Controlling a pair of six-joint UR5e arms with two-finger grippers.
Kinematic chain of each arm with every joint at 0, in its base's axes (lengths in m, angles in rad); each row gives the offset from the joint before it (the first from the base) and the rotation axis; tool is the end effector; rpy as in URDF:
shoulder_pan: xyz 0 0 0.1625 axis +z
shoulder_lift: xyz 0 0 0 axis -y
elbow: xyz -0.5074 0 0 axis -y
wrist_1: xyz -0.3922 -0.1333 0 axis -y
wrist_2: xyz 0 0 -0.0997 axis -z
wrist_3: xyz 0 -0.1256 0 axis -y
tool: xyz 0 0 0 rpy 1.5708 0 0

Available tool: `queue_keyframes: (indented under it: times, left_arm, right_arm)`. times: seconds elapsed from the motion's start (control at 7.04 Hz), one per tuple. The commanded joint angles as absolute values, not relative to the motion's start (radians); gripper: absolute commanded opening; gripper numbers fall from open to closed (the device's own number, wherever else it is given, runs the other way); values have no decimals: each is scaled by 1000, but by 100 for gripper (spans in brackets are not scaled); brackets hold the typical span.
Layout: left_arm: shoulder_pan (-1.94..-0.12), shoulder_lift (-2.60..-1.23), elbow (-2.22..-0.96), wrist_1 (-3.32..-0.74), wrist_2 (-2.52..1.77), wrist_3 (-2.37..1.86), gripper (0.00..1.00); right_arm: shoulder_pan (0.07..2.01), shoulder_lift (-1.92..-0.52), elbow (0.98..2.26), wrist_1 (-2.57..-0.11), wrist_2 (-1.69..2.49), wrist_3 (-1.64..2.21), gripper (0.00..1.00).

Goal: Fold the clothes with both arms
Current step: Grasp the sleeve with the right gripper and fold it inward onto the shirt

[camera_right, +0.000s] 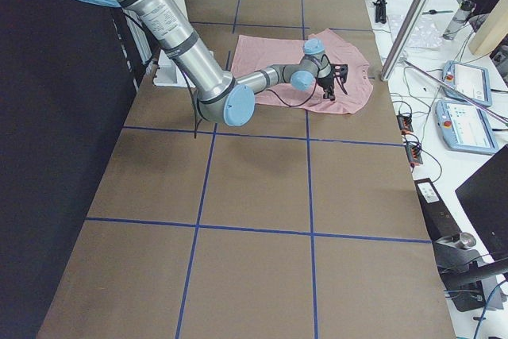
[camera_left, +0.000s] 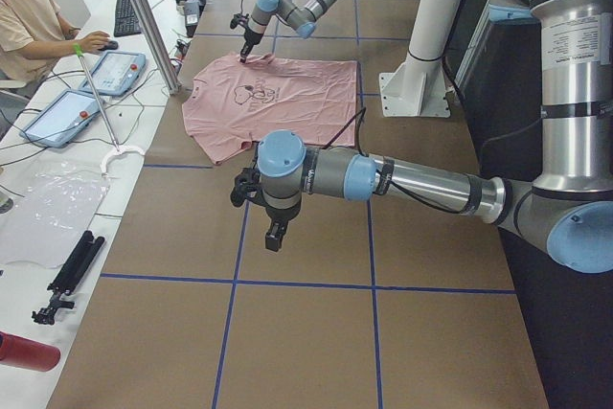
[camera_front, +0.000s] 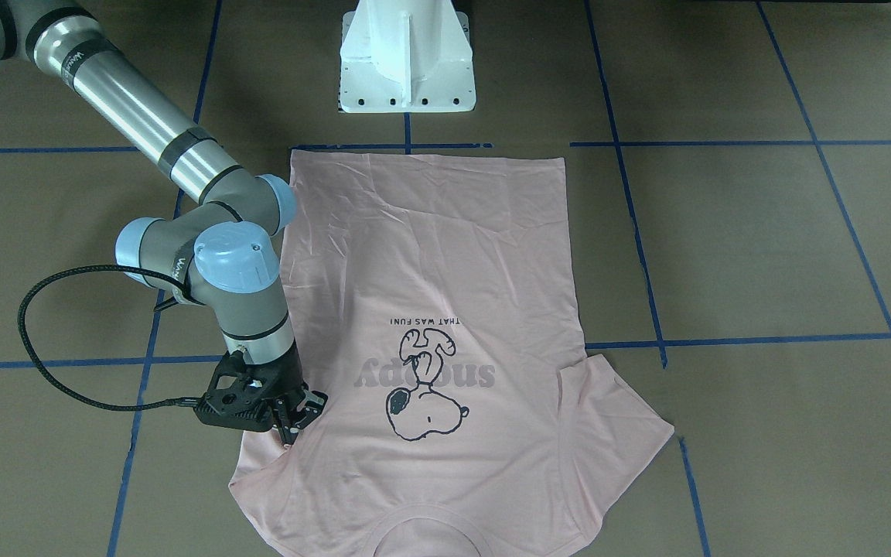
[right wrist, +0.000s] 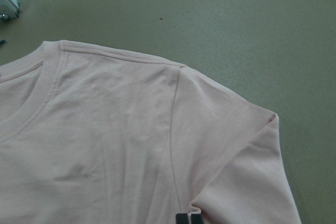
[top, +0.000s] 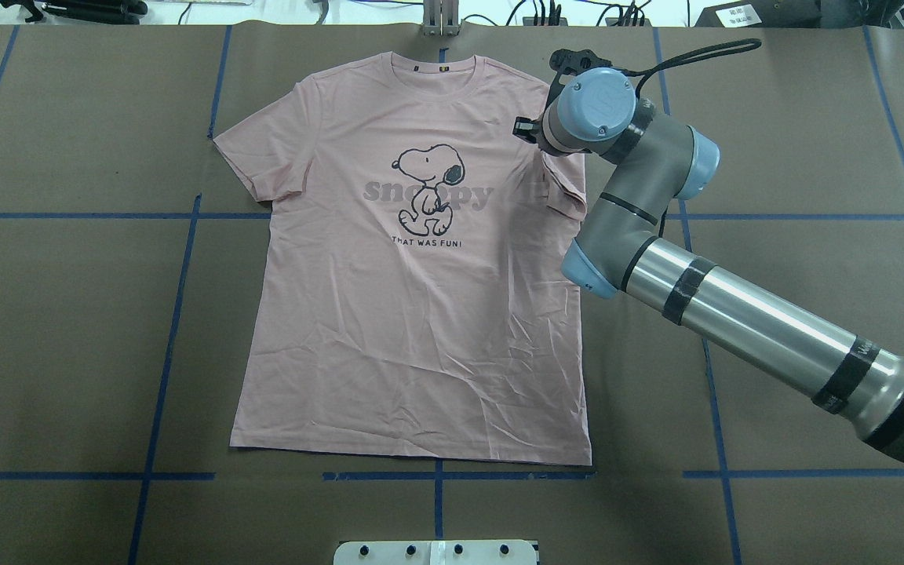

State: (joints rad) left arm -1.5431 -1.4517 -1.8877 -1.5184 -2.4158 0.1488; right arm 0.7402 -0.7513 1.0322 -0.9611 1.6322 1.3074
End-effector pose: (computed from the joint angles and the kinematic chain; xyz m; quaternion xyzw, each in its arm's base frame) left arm -0.0273 -0.4359 0.6573 0.0909 0.4042 0.1098 0.9035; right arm -0.5856 -0.7050 0.4015 0.1828 -0.3908 0.2002 0.8797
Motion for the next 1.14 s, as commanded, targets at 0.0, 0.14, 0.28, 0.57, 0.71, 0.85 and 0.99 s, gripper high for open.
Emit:
queue_keyframes:
  times: [0.0, 0.14, 0.28, 0.57, 0.71, 0.85, 0.99]
  left_arm:
    - [-1543, -1456, -1893, -1519, -2416, 149, 100]
    - [-1543, -1456, -1901, -1519, -2416, 149, 100]
    - [-1543, -1457, -1904, -1519, -2416, 147, 100]
    - [-1542, -1459, -1913, -1519, -2427, 144, 100]
    - [-1540, -1459, -1928, -1522, -2504, 144, 100]
    - [-1533, -1454, -1948, -1554, -2566, 138, 100]
    - [-1532, -1451, -1951, -1558, -2563, 130, 100]
  right_arm:
    - [738, -739, 1019, -960, 1600, 1308, 0]
    - [738, -724, 1003, -960, 1600, 1308, 0]
    - [738, -719, 1002, -962, 1597, 1310, 14]
    - [738, -721, 1002, -965, 1576, 1310, 100]
    - [738, -721, 1012, -963, 1575, 1307, 100]
    - [742, -730, 1053, -968, 1589, 1305, 100]
    - [761, -777, 1162, -992, 1655, 1307, 100]
